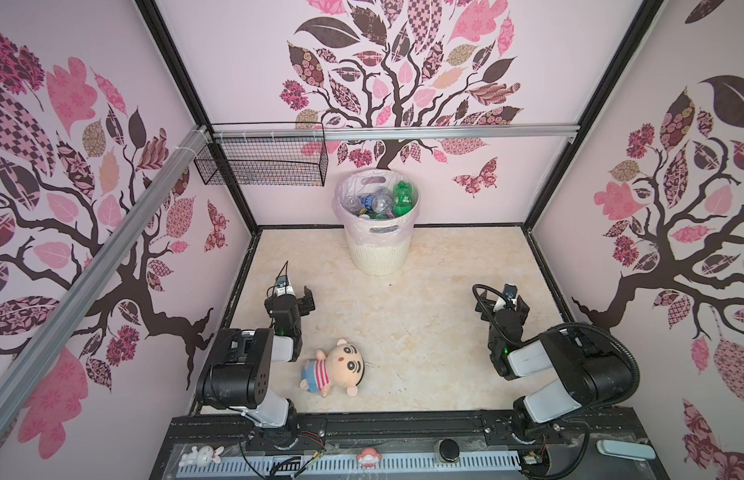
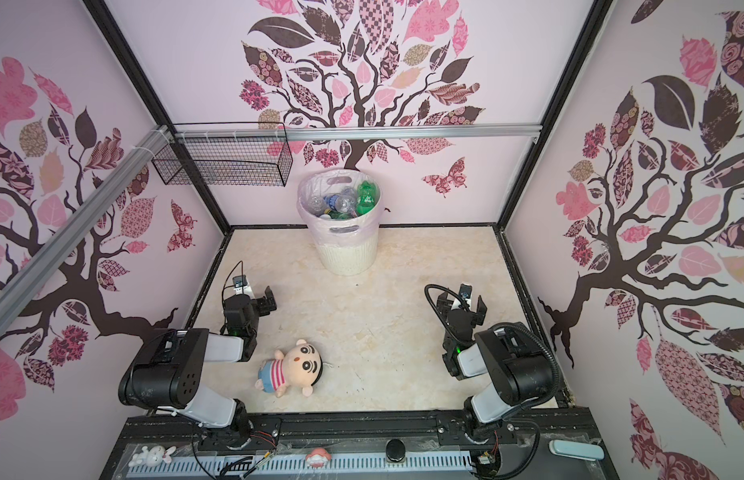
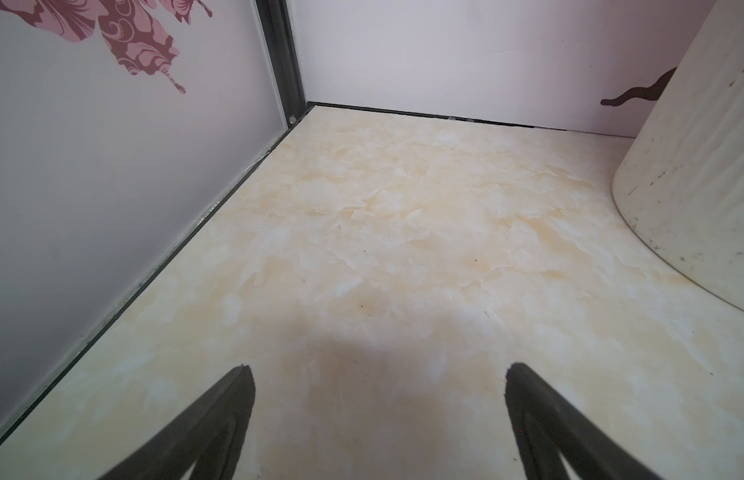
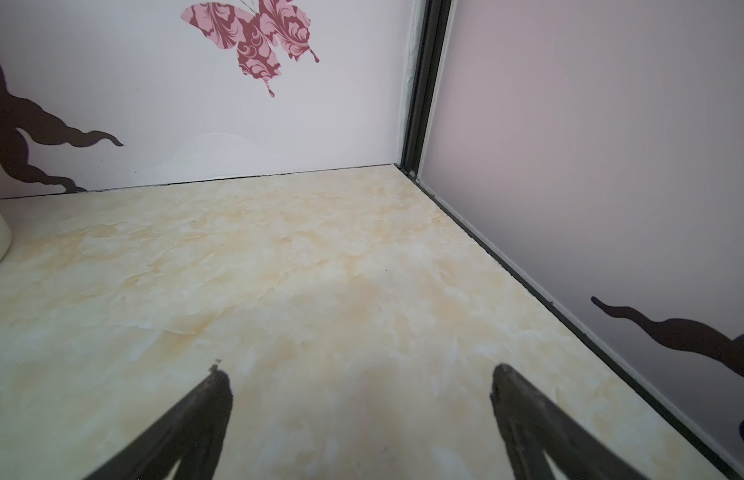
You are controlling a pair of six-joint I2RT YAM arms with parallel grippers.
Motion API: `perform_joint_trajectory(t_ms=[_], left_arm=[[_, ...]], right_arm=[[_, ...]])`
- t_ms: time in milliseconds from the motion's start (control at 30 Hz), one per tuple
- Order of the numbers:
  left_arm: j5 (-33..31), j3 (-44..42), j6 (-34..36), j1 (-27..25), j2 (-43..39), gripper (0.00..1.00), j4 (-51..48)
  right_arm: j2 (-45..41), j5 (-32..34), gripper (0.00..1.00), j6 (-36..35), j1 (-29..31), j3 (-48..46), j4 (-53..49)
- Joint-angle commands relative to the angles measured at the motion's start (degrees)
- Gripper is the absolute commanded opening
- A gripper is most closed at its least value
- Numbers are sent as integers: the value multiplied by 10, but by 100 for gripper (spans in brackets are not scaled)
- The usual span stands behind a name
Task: Throw the plastic bottles in the bin
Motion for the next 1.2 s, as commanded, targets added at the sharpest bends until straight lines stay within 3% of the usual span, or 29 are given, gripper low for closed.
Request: perform_joint_trajectory(t_ms=[0,100,200,333,1167], left_arm=[[-5,11,4,-1,-1,97,10],[-5,12,4,0,-1,97,10],[-5,12,4,0,-1,97,10],[-4,11,4,0,-2,97,10],[-5,11,4,1,-1,97,11]], right_arm=[[-13,-52,100,-11,-3,-28,94],[21,-91,99,-24,-5,-34,136],[61,-79,99,-17,-19,4,136],[10,-125,99,41,-64,82,-107],[12,-143,99,48,-76,83,-105]])
